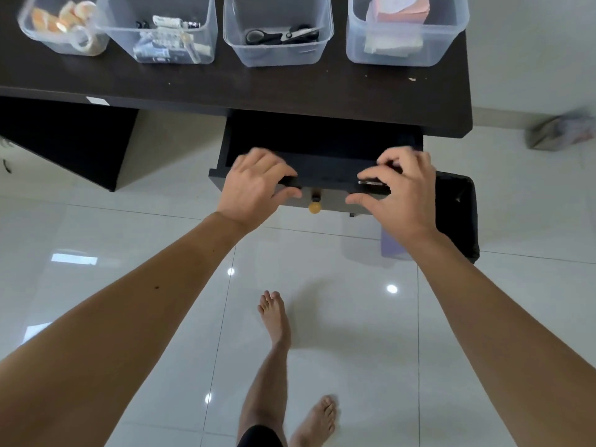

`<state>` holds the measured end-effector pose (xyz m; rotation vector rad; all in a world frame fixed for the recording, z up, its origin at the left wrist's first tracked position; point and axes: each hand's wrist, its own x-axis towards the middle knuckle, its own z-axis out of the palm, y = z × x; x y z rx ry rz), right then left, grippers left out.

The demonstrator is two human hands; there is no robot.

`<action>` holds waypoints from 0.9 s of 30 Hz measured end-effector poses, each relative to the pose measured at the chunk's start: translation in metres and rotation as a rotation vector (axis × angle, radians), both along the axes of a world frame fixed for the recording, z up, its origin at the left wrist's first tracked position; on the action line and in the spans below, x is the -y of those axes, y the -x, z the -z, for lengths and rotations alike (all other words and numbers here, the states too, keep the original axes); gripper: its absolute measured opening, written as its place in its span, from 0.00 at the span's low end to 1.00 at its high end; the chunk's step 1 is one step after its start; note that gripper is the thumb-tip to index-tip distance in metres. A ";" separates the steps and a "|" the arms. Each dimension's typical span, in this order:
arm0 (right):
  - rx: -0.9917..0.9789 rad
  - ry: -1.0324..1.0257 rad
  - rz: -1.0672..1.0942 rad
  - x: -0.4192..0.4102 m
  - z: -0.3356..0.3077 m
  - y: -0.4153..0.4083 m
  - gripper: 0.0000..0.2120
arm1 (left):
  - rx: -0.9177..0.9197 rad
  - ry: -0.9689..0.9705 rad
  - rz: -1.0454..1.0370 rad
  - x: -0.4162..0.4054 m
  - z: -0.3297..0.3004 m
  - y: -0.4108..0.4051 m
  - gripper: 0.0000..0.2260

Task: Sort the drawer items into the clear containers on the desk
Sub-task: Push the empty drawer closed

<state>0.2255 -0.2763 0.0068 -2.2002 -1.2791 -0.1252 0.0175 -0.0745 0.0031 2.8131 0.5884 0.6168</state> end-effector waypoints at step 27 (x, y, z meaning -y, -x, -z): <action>0.467 -0.248 0.245 -0.097 0.023 -0.060 0.16 | 0.213 -0.512 -0.202 -0.082 0.015 -0.097 0.15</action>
